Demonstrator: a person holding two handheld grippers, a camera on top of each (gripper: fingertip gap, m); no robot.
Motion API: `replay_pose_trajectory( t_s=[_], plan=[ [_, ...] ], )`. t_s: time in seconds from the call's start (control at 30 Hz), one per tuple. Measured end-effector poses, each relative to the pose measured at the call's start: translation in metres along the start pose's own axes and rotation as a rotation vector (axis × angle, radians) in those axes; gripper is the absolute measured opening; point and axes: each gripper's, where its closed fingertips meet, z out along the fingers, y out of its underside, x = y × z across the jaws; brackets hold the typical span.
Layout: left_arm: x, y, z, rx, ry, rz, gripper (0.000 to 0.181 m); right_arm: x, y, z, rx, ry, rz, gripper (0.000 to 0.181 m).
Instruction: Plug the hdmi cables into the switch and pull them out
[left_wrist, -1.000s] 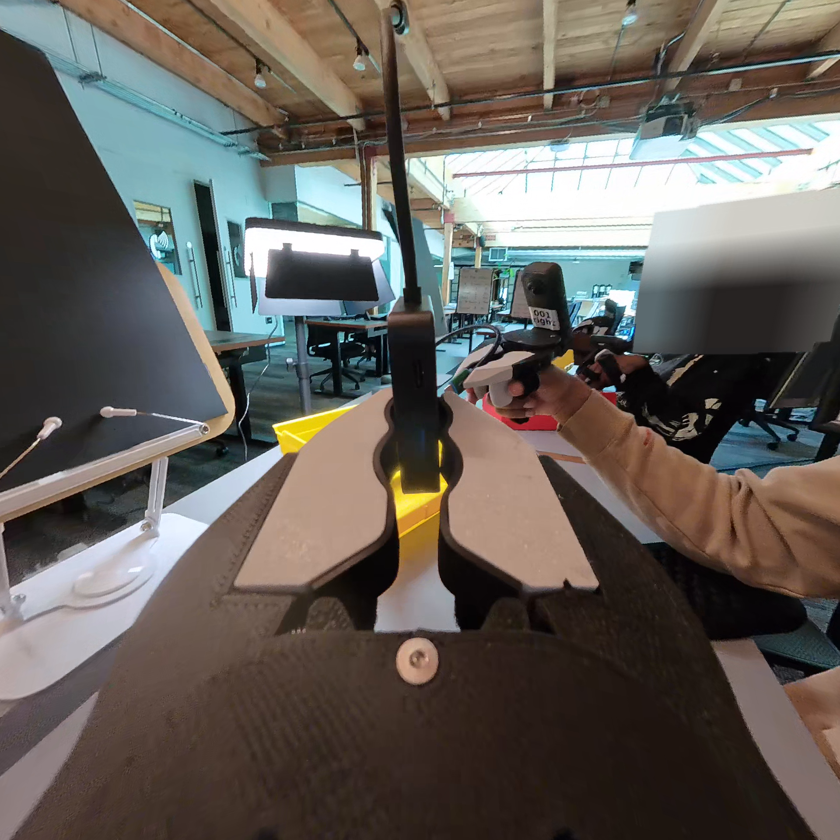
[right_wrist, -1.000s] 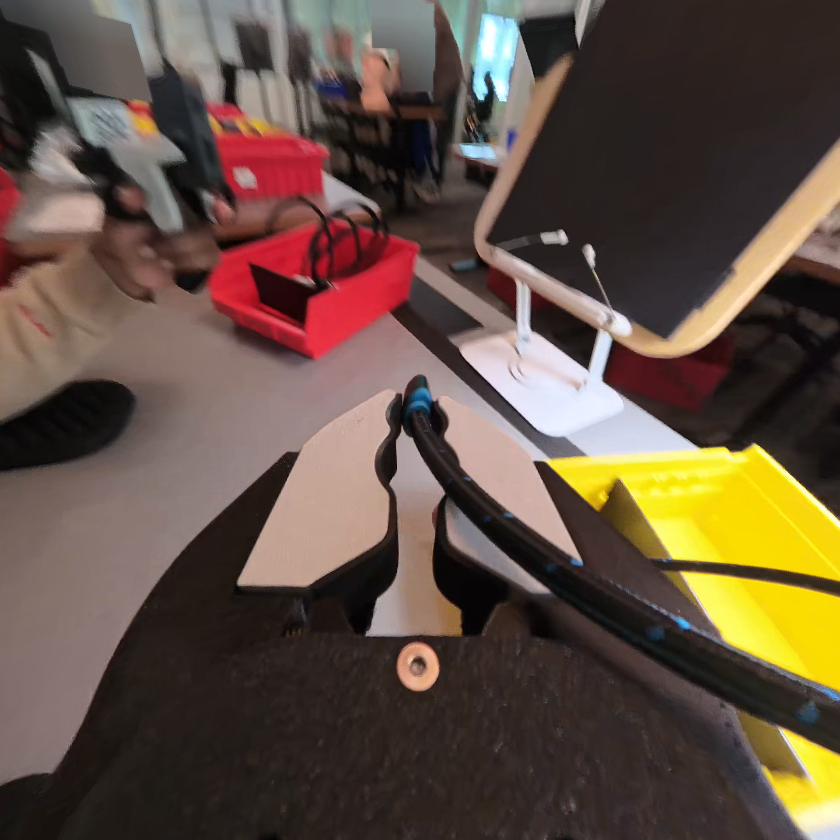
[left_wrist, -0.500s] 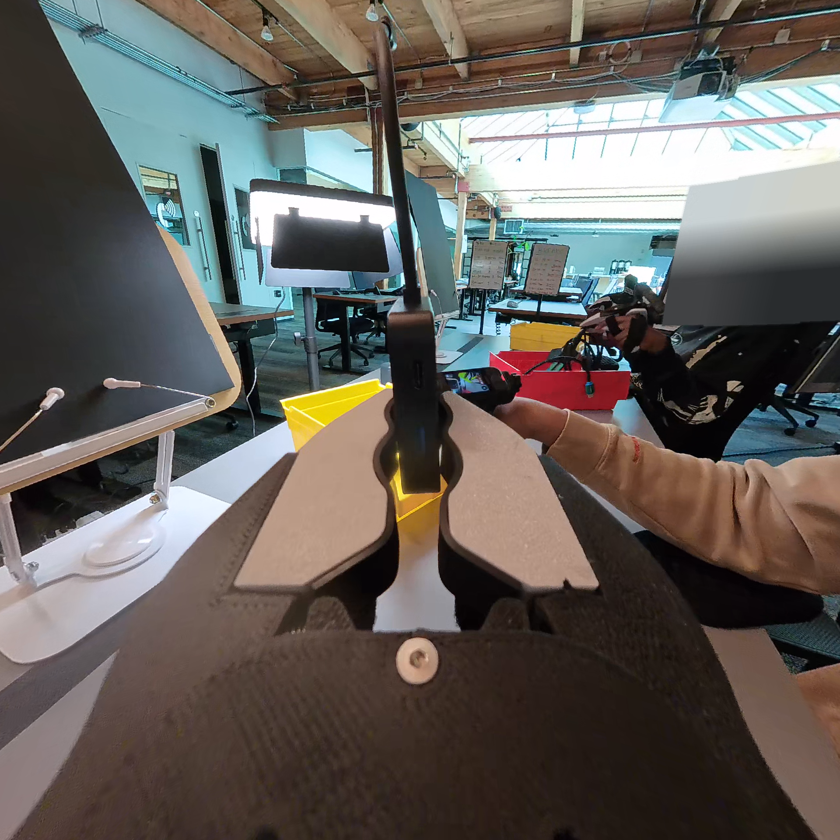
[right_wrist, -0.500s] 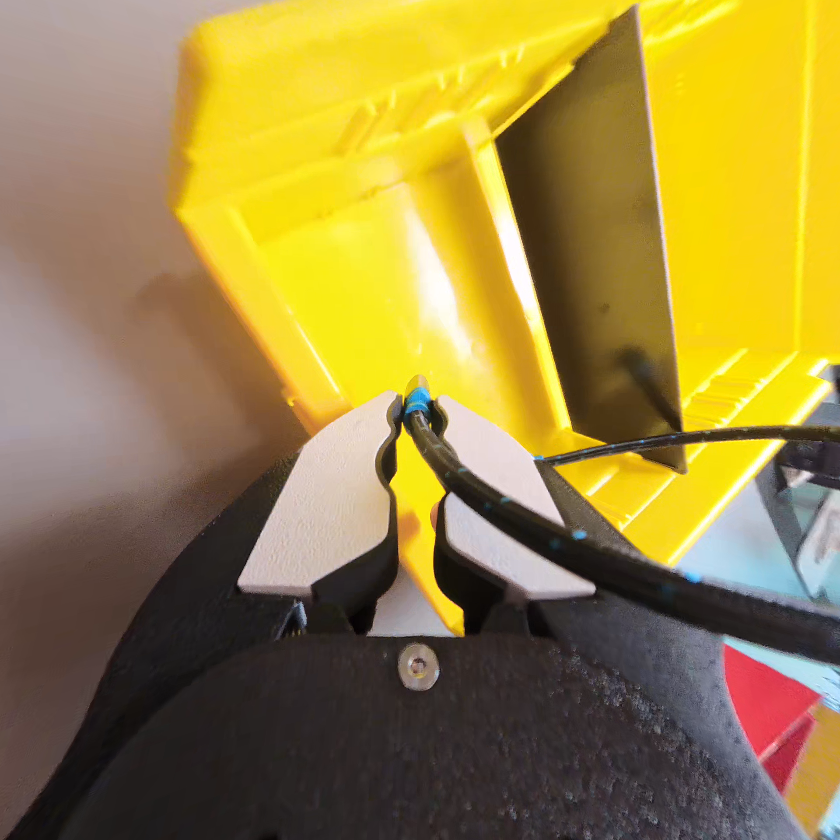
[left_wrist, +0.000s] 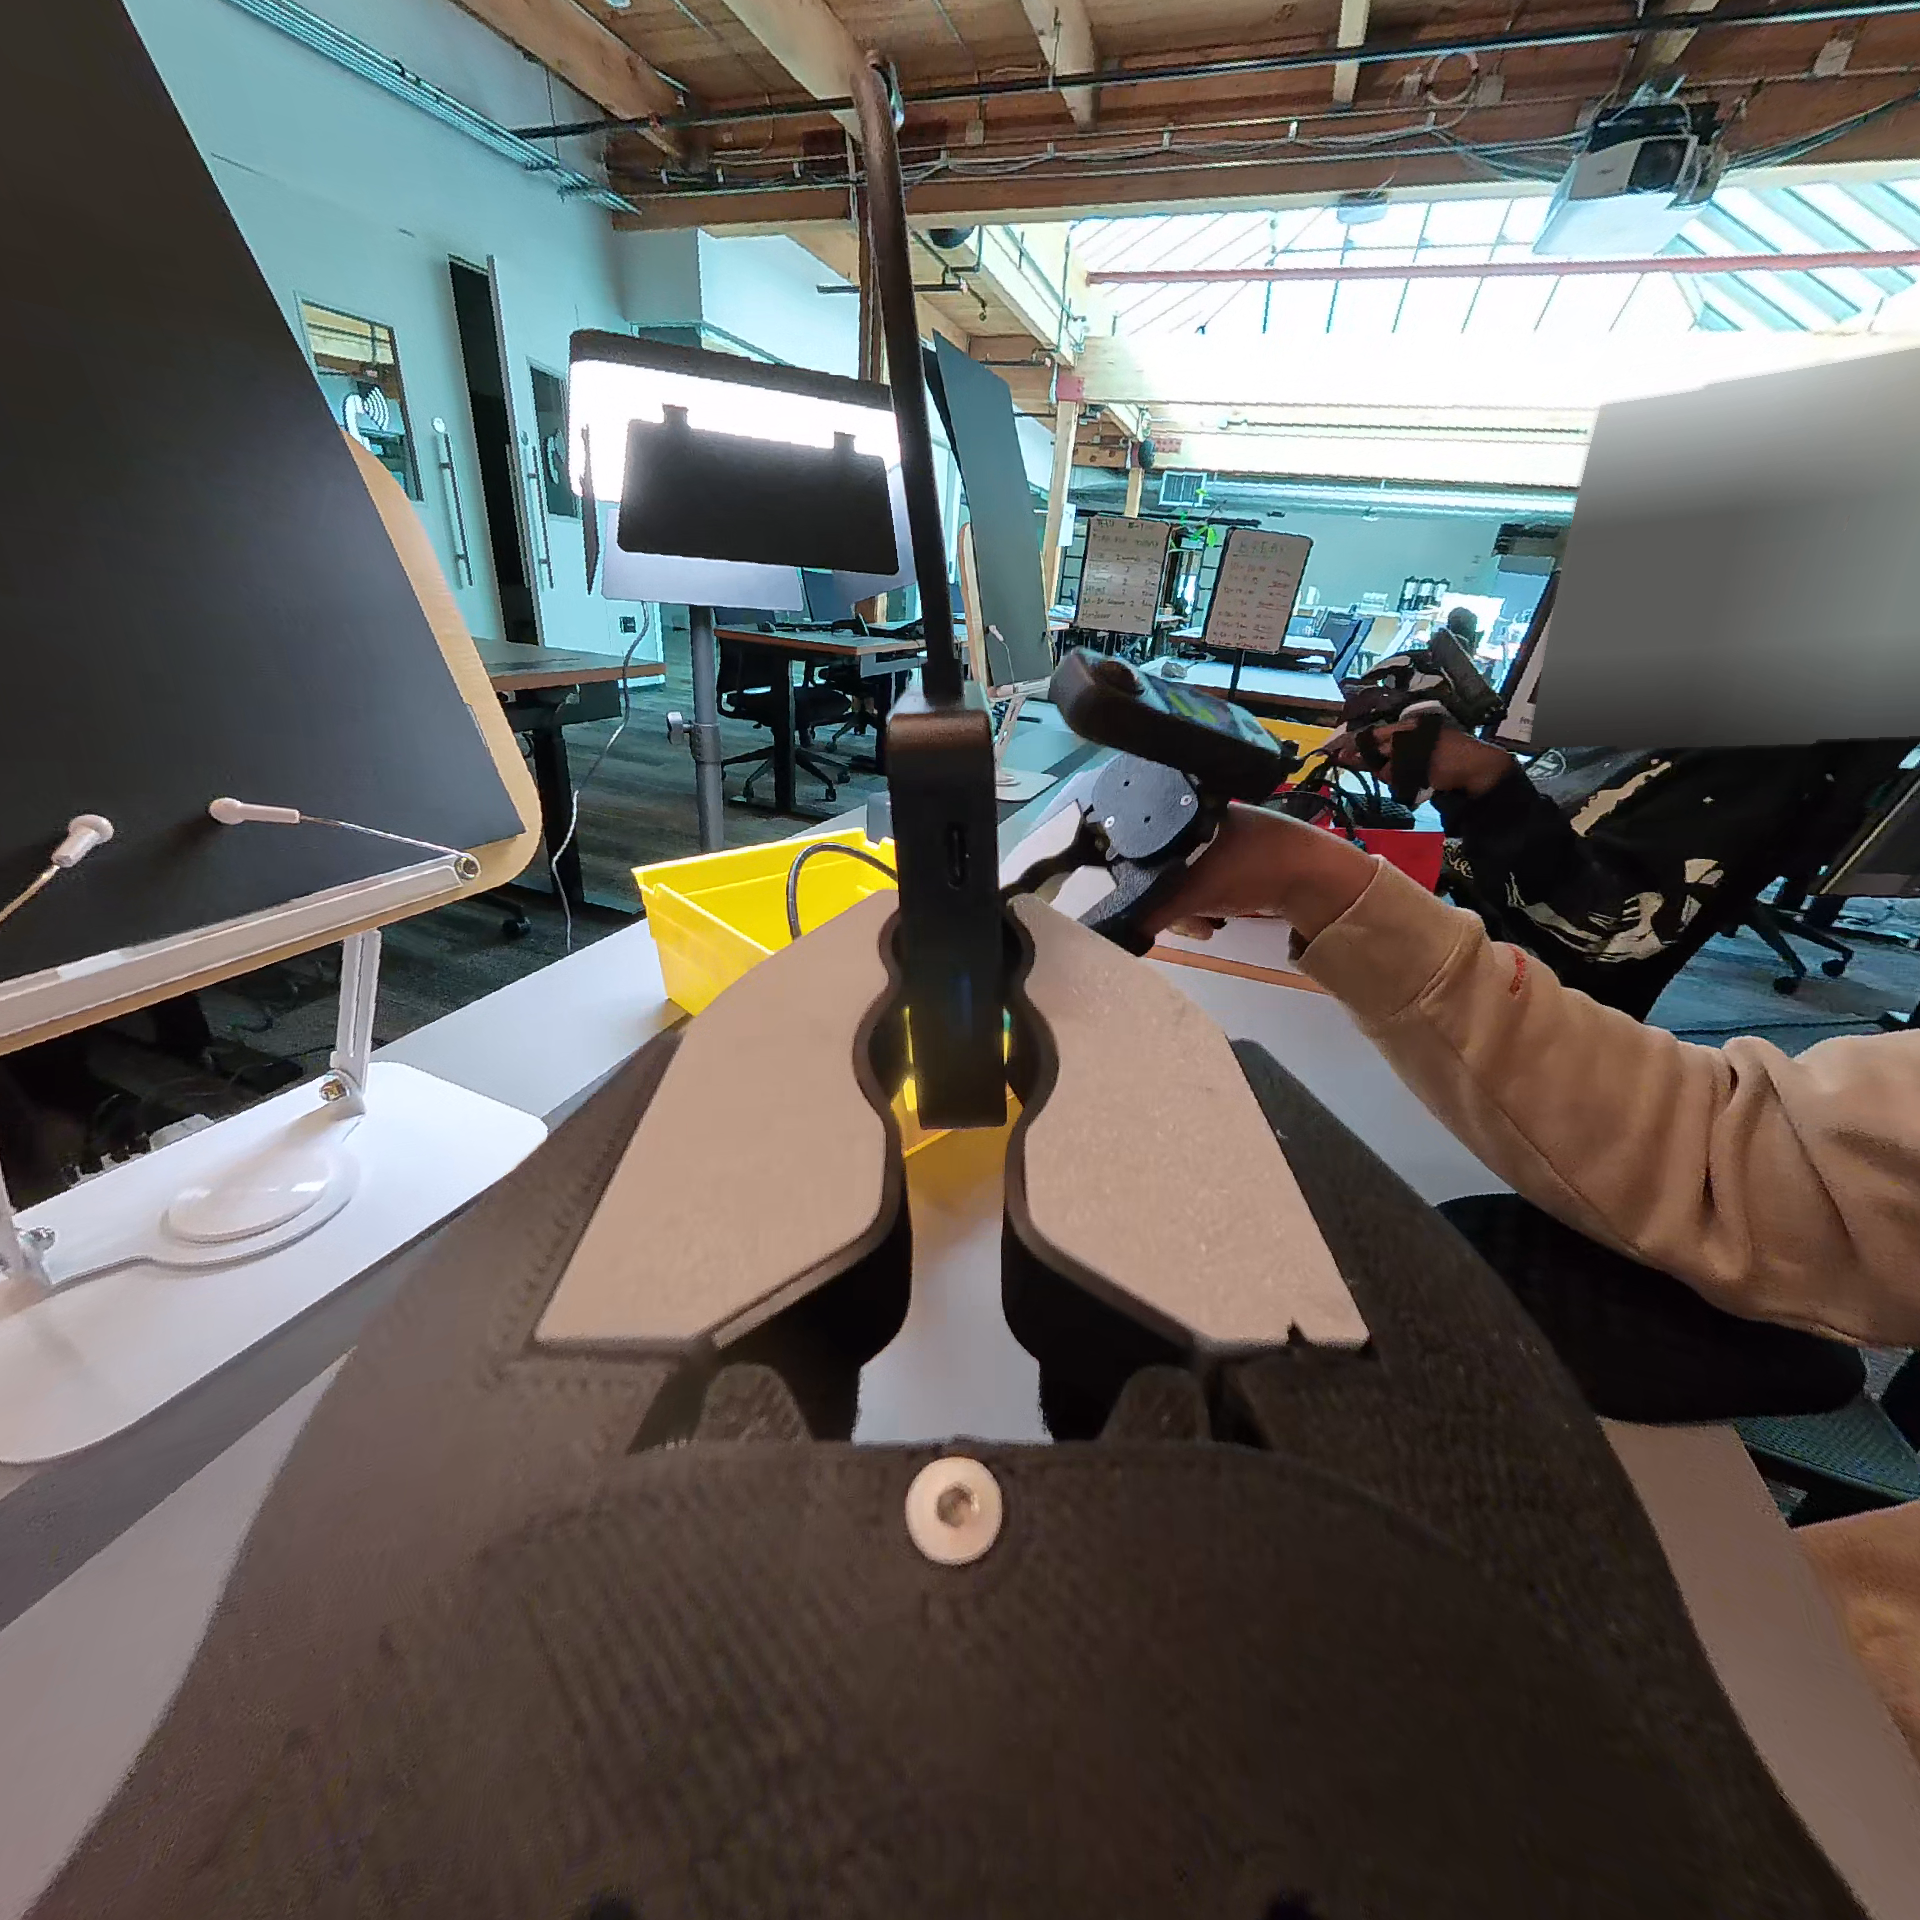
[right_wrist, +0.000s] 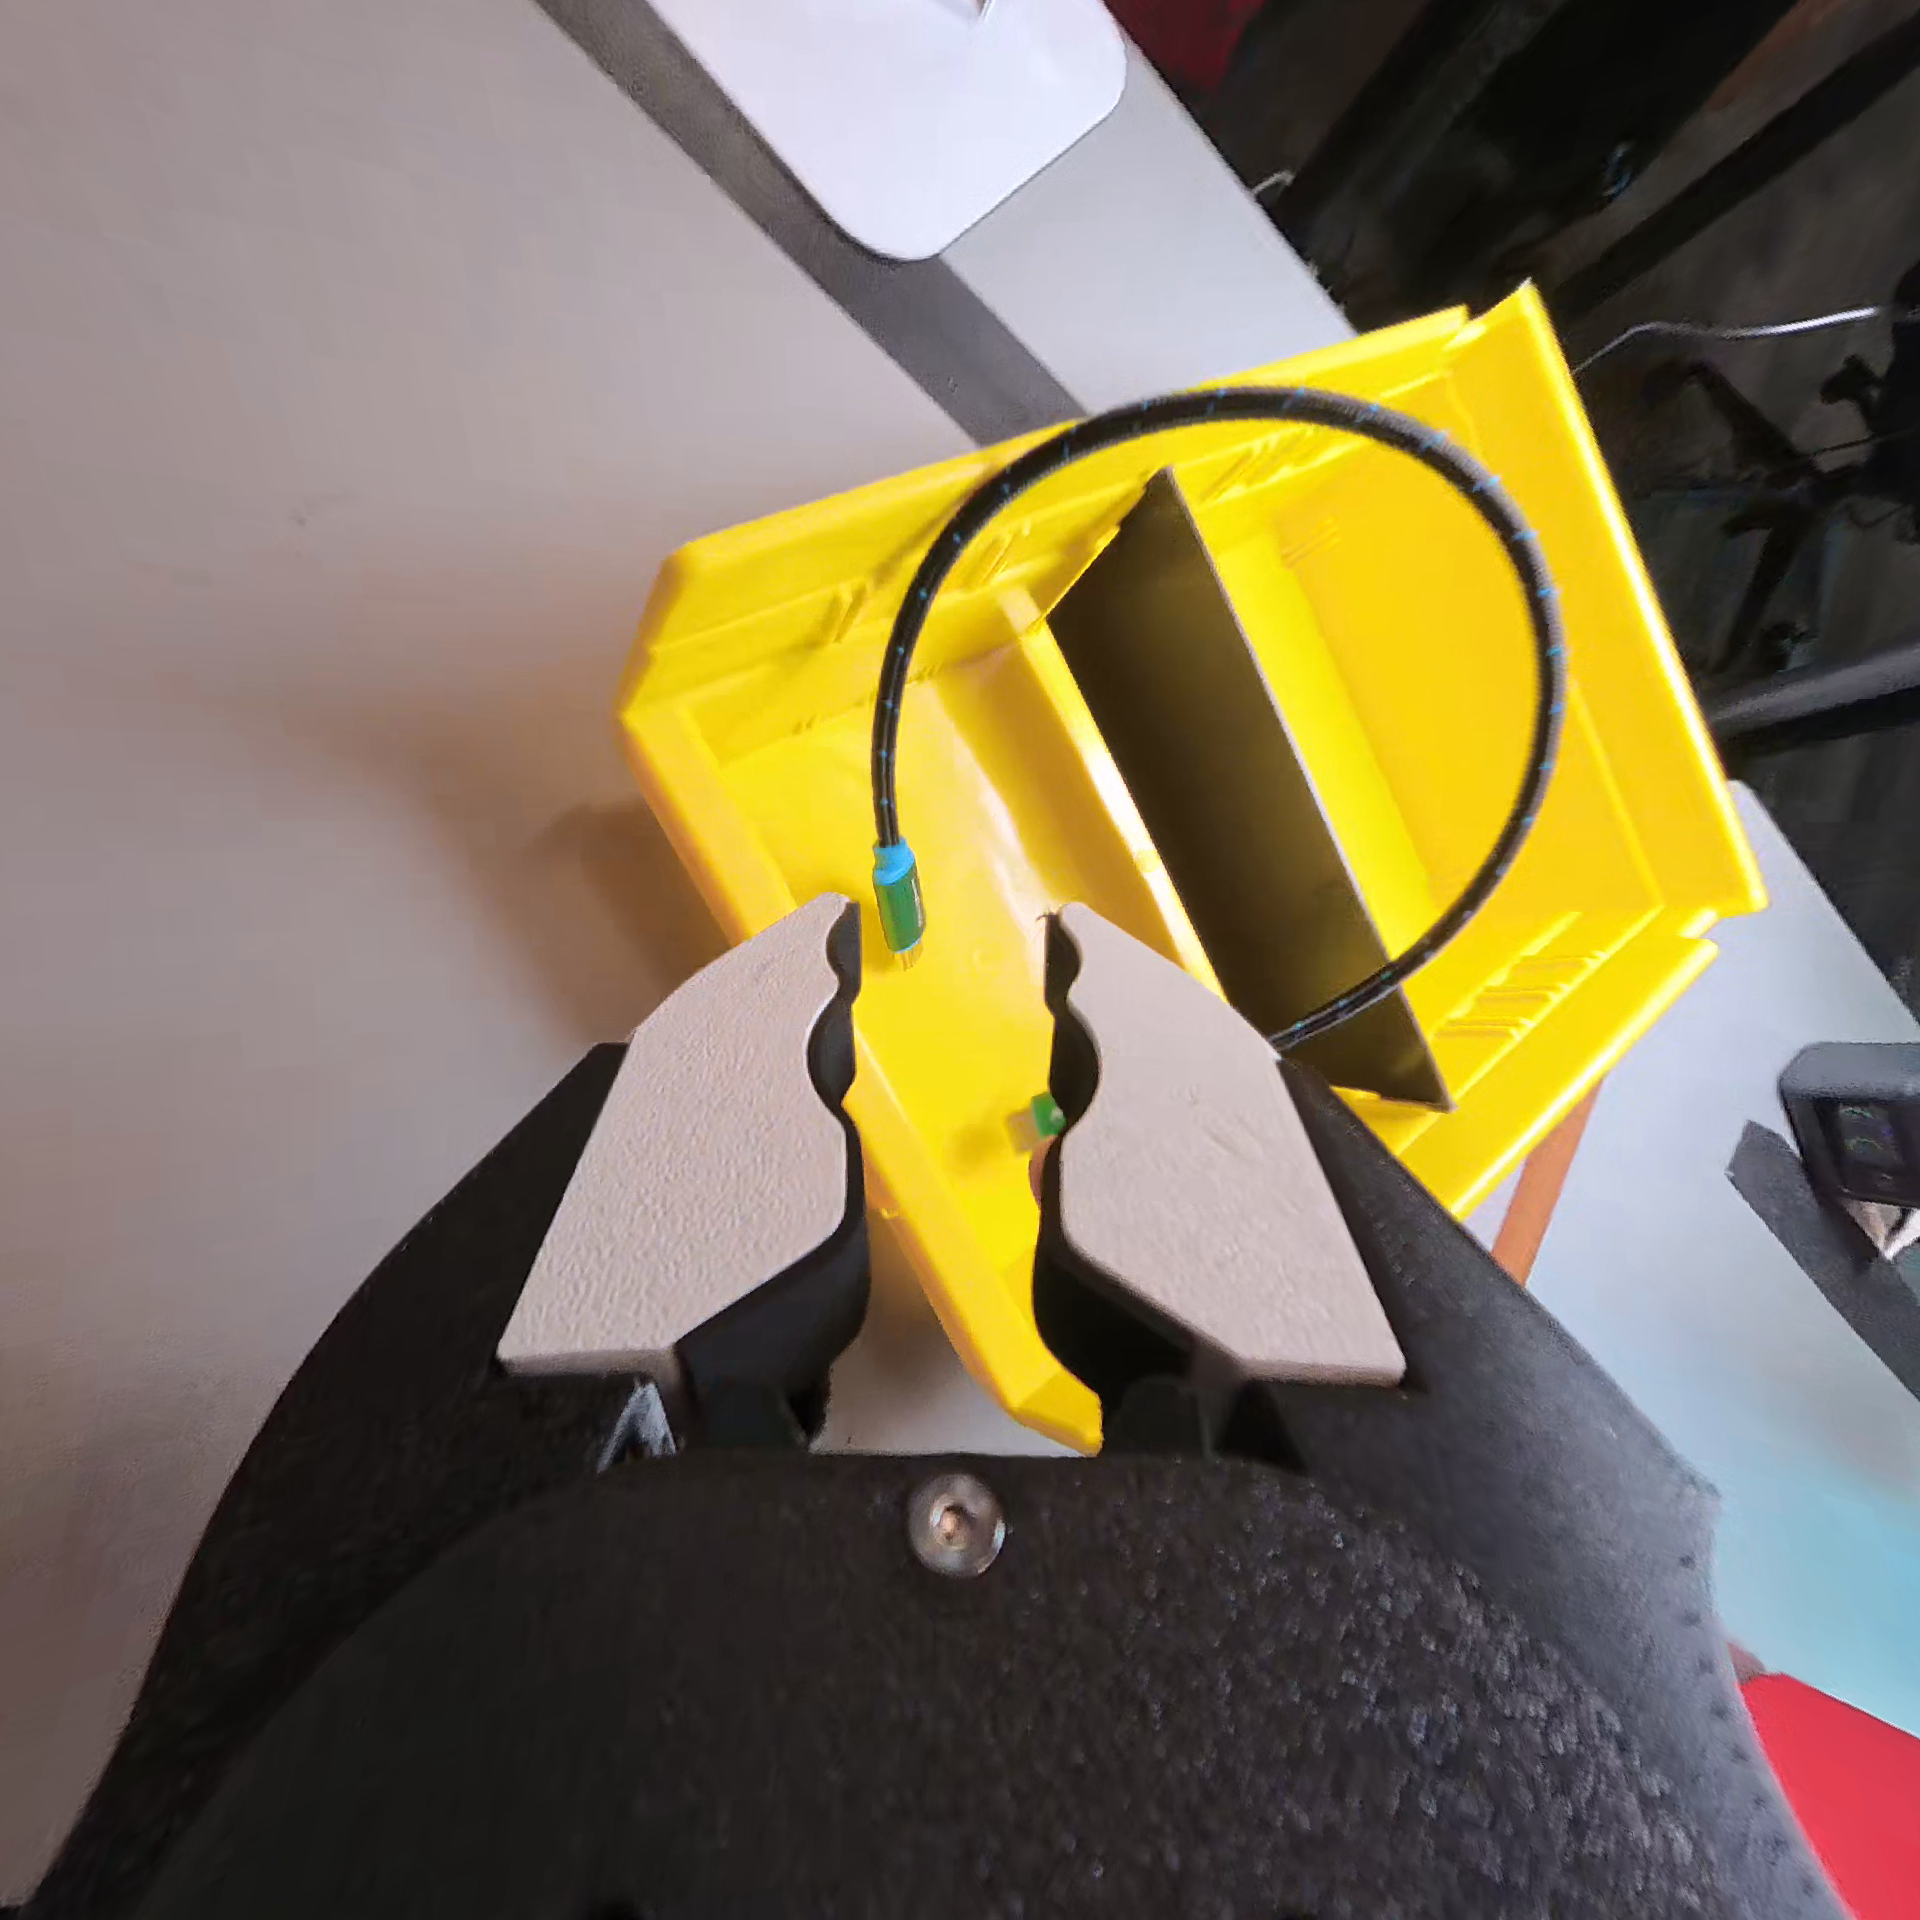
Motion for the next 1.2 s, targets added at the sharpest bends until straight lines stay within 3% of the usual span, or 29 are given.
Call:
replay_pose_trajectory(
  t_s=[0.03,0.13,0.27,0.37,0.53,0.77,0.87,1.03,1.2],
  plan=[
    [0.0,0.001,0.001,-0.005,0.001,0.0,0.014,0.002,-0.004,-0.003,0.026,0.009,0.003,0.033],
    [0.001,0.006,0.004,-0.02,0.008,-0.004,0.014,-0.007,-0.033,-0.018,0.205,-0.042,0.006,0.033],
    [0.005,0.013,0.009,-0.035,0.031,-0.017,0.014,-0.058,-0.098,-0.072,0.645,-0.31,-0.028,0.032],
    [0.012,0.02,0.013,-0.071,0.068,-0.014,0.014,-0.097,-0.126,-0.114,0.864,-0.516,-0.033,0.03],
    [0.03,0.038,0.021,-0.162,0.146,0.024,0.014,-0.147,-0.136,-0.137,0.925,-0.721,-0.1,0.032],
    [0.061,0.059,0.037,-0.205,0.289,-0.006,0.014,-0.176,-0.134,-0.135,0.875,-0.851,-0.126,0.039],
    [0.067,0.066,0.043,-0.216,0.297,0.005,0.014,-0.178,-0.132,-0.141,0.892,-0.921,-0.115,0.016],
    [0.043,0.054,0.04,-0.151,0.169,-0.008,0.032,-0.139,-0.127,-0.138,0.879,-0.75,-0.114,0.014],
    [0.006,0.04,0.019,-0.094,0.017,-0.062,0.032,-0.017,-0.106,-0.085,0.655,-0.098,-0.001,0.014]
  ],
)
